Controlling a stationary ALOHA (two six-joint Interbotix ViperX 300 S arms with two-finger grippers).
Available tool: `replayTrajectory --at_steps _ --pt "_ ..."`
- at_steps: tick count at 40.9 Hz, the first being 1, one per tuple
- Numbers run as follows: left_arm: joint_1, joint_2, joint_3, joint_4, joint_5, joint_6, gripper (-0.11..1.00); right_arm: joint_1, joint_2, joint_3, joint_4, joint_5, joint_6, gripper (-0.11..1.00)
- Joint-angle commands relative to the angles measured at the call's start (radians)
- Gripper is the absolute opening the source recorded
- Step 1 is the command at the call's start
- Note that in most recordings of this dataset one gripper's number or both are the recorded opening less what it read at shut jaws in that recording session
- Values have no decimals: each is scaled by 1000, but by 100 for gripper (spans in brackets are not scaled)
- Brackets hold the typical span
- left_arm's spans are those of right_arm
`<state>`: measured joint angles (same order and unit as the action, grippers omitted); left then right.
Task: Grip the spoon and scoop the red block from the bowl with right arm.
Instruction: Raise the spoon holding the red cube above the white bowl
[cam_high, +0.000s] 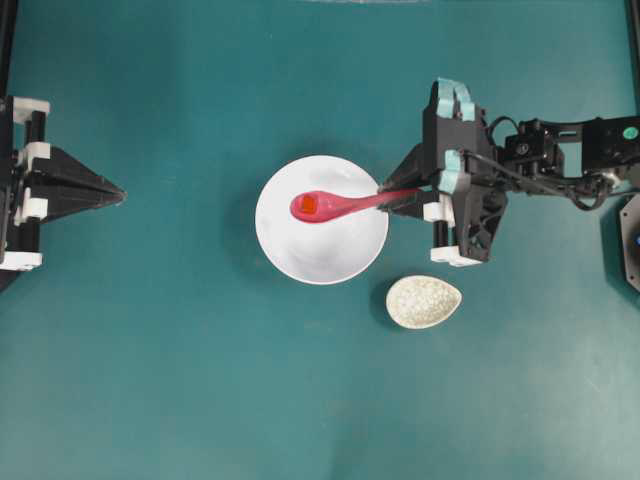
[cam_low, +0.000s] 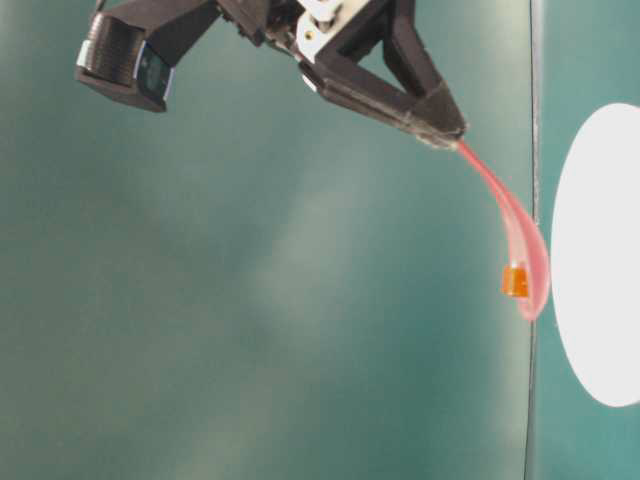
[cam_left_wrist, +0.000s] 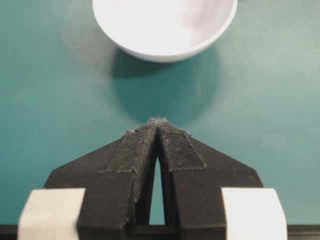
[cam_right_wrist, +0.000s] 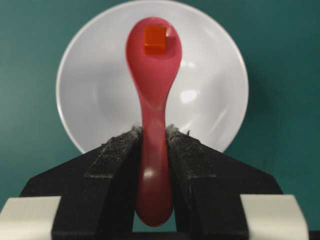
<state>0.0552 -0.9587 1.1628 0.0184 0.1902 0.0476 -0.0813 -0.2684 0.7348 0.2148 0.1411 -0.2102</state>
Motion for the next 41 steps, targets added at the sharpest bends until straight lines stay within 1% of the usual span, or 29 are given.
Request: replayTrajectory --at_steps 1,12,26,41 --pt "3 6 -18 3 -5 0 0 3 -34 -18 5 -9 2 25" --pt "3 6 -18 3 -5 0 0 3 -69 -28 5 -2 3 25" --pt "3 5 -18 3 -8 0 0 3 -104 -63 5 54 3 25" --pt "3 0 -18 3 -9 0 0 3 -121 -75 5 52 3 25"
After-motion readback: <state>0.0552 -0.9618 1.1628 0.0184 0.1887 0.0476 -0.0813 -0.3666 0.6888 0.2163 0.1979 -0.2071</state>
